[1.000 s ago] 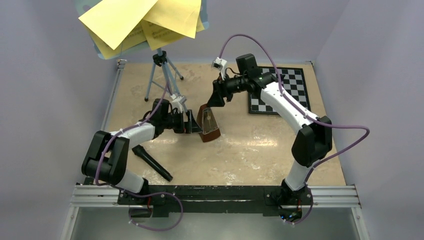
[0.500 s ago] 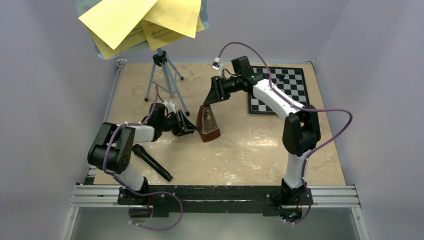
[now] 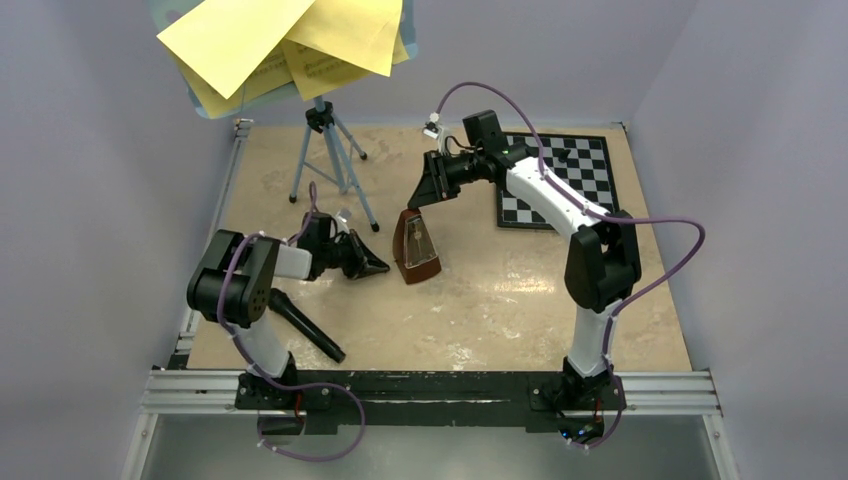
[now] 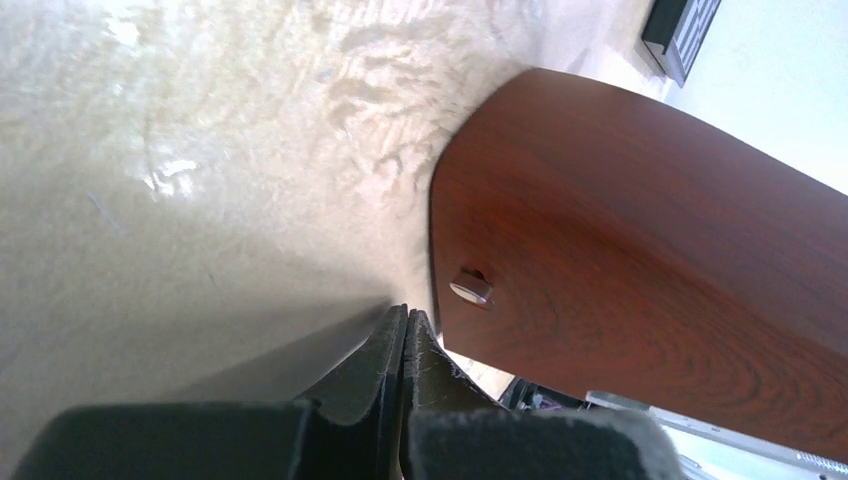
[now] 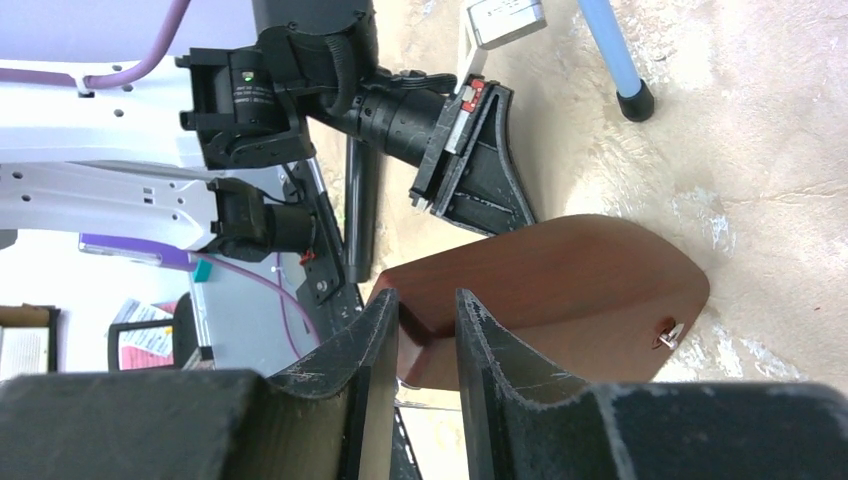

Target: Pack up the instrument practice props

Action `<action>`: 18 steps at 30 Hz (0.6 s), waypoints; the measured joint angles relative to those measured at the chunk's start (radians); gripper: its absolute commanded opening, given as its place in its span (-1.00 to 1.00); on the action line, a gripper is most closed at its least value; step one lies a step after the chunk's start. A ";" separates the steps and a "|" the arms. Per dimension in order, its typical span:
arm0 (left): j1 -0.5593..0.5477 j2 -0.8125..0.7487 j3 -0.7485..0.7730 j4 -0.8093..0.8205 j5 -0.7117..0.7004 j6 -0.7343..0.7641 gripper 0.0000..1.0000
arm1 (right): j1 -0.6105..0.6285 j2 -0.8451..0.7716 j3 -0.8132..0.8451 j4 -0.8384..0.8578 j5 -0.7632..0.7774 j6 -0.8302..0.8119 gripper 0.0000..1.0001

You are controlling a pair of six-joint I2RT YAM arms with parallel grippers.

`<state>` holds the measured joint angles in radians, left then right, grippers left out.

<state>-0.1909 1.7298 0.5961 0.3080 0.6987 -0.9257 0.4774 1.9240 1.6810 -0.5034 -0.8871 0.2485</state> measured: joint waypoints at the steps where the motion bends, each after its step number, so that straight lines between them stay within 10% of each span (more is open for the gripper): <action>1: 0.000 0.013 0.004 0.003 0.000 -0.007 -1.00 | 0.000 0.000 0.000 0.000 -0.002 -0.003 -0.45; 5: 0.000 0.055 0.026 0.025 0.005 -0.033 -1.00 | 0.000 0.000 0.000 -0.002 -0.002 -0.021 -0.39; 13: 0.000 0.091 0.057 0.062 0.005 -0.061 -1.00 | -0.032 -0.039 -0.079 0.025 -0.026 -0.112 0.71; 18: 0.001 0.091 0.058 0.060 0.005 -0.059 -1.00 | -0.079 -0.069 0.023 -0.137 -0.111 -0.529 0.79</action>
<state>-0.1902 1.8210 0.6537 0.3683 0.7040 -0.9848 0.3981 1.8549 1.7035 -0.6399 -0.9981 -0.2802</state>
